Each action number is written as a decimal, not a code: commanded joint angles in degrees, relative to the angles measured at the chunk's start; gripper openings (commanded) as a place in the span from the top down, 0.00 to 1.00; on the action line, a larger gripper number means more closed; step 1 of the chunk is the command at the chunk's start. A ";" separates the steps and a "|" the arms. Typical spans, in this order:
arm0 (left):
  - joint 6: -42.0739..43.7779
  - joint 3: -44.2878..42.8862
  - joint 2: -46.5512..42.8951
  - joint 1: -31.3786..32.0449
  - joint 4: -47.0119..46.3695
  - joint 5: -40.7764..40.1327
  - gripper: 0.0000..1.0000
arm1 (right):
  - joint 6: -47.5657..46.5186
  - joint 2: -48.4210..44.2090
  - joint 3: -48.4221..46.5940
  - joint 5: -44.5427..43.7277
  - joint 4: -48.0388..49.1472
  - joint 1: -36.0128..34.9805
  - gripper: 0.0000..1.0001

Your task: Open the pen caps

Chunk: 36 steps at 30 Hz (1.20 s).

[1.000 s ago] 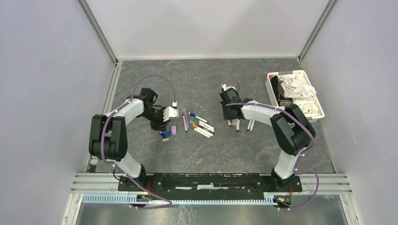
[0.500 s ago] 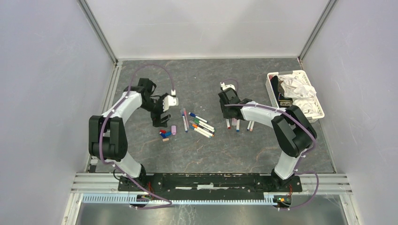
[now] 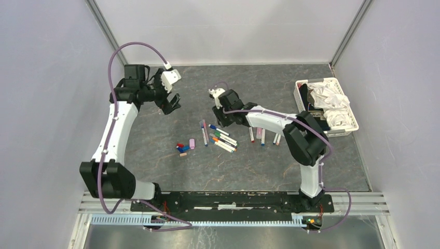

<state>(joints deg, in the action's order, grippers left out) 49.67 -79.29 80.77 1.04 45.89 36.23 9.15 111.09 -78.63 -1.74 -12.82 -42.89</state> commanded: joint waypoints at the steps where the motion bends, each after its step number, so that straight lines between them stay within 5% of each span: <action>1: -8.83 0.09 -3.62 -0.16 -4.32 -1.97 0.00 | -3.07 4.12 -3.17 5.87 -1.35 -0.54 0.64; 23: -2.08 -0.07 -2.51 -0.07 3.26 4.57 0.00 | -4.58 6.41 2.36 0.66 -1.34 -1.05 0.69; 27: -0.73 0.21 -2.10 -0.07 4.45 6.56 0.00 | -4.55 6.71 2.35 1.02 -1.28 -0.52 0.76; 32: 4.56 1.69 -1.56 -0.07 8.02 9.59 0.00 | -2.79 4.62 -0.04 7.66 -1.71 2.19 0.99; 36: 15.33 4.38 -1.79 0.06 12.66 13.13 0.00 | -1.25 0.96 -2.34 18.66 -2.75 4.19 1.00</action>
<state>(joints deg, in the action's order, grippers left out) 52.82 -77.12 78.85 1.04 52.69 43.79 6.20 116.75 -78.02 6.85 -12.86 -40.91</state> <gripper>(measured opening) 0.996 0.022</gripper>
